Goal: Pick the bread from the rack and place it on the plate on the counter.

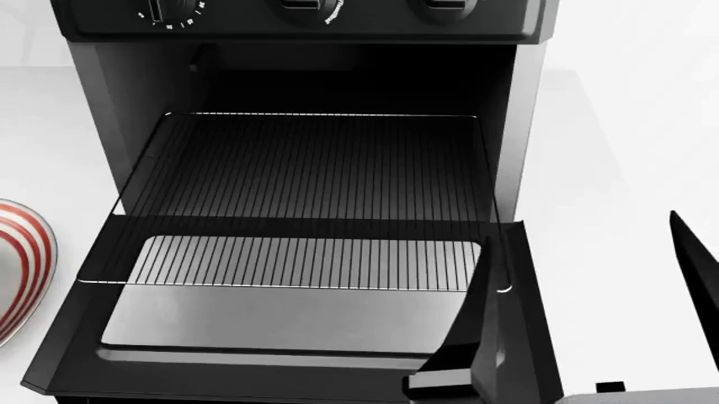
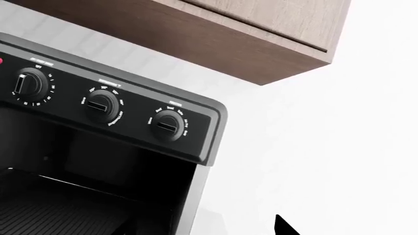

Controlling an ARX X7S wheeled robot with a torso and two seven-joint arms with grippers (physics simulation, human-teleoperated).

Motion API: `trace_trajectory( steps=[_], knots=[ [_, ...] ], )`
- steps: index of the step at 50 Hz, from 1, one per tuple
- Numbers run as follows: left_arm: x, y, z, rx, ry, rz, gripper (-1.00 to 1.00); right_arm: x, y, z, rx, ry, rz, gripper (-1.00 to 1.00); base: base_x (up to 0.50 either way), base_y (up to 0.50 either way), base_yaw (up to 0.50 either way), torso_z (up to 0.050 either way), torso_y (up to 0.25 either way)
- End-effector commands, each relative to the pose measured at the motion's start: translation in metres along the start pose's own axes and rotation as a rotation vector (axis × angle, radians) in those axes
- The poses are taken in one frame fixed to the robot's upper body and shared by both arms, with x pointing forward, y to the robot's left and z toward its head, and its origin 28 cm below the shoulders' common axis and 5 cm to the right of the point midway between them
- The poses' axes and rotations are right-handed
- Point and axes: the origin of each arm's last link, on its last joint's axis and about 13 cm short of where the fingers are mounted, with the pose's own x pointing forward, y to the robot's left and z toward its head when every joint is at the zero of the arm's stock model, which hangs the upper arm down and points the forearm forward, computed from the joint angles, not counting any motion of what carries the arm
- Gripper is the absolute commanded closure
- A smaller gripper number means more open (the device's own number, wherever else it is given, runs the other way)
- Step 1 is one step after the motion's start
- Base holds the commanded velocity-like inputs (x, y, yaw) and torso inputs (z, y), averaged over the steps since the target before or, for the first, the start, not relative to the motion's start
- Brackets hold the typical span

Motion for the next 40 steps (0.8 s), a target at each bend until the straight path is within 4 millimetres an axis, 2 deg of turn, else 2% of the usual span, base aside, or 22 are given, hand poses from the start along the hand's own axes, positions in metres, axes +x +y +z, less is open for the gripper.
trace_trajectory(
  steps=[1,12,13,14,15,16,17,18,19,20,24,29,33,40],
  knots=[
    [0.003,0.000,0.003,-0.007,-0.064,-0.020,-1.00,0.004,0.003,0.004,0.015,-0.052,0.028,-1.00,0.00,0.00,0.00,0.000,0.000],
    [0.004,0.000,0.003,-0.002,-0.093,-0.026,-1.00,0.003,0.003,0.002,0.018,-0.049,0.028,-1.00,0.00,0.00,0.00,0.000,0.000],
    [-0.018,0.027,0.049,-0.024,-0.219,0.104,-1.00,0.003,0.003,0.002,0.018,-0.049,0.029,-1.00,0.00,0.00,0.00,0.000,0.000],
    [-0.053,0.040,0.050,0.030,-0.119,0.195,-1.00,0.004,0.003,0.002,0.018,-0.049,0.030,-1.00,0.00,0.00,0.00,0.000,0.010],
    [-0.085,0.041,0.064,0.080,-0.120,0.245,-1.00,0.004,0.004,0.002,0.019,-0.049,0.031,-1.00,0.00,0.00,0.00,0.000,0.000],
    [-0.116,0.041,0.098,0.148,-0.216,0.340,-1.00,0.004,0.004,0.001,0.020,-0.048,0.032,-1.00,0.00,0.00,0.00,0.000,0.000],
    [-0.140,0.022,0.114,0.038,-0.382,0.372,-1.00,0.004,0.004,0.001,0.020,-0.046,0.032,-1.00,0.00,0.00,0.00,0.000,0.013],
    [-0.159,-0.004,0.108,0.090,-0.437,0.315,-1.00,0.004,0.004,0.001,0.020,-0.047,0.033,-1.00,0.00,0.00,0.00,0.000,0.000],
    [-0.168,-0.008,0.117,0.029,-0.464,0.349,-1.00,0.004,0.004,0.001,0.019,-0.046,0.033,-1.00,0.00,0.00,0.00,0.015,0.000],
    [-0.177,-0.012,0.116,-0.010,-0.420,0.374,-1.00,0.005,0.004,0.001,0.019,-0.046,0.033,-1.00,0.00,0.00,0.00,0.000,0.000],
    [-0.213,-0.017,0.103,0.027,-0.133,-0.064,-1.00,0.004,0.004,0.000,0.020,-0.044,0.033,-1.00,0.00,0.00,0.00,0.000,0.000],
    [-0.215,-0.015,0.104,0.018,-0.130,-0.055,-1.00,0.005,0.005,0.000,0.021,-0.044,0.035,-1.00,0.00,0.00,0.00,0.000,0.000],
    [-0.218,-0.016,0.114,0.013,-0.131,-0.068,-1.00,0.005,0.005,0.001,0.022,-0.045,0.036,-1.00,0.00,0.00,0.00,0.000,0.000],
    [-0.217,-0.016,0.106,0.009,-0.133,-0.082,-1.00,0.004,0.004,0.001,0.023,-0.047,0.034,-1.00,0.00,0.00,0.00,0.000,0.000]
  ],
)
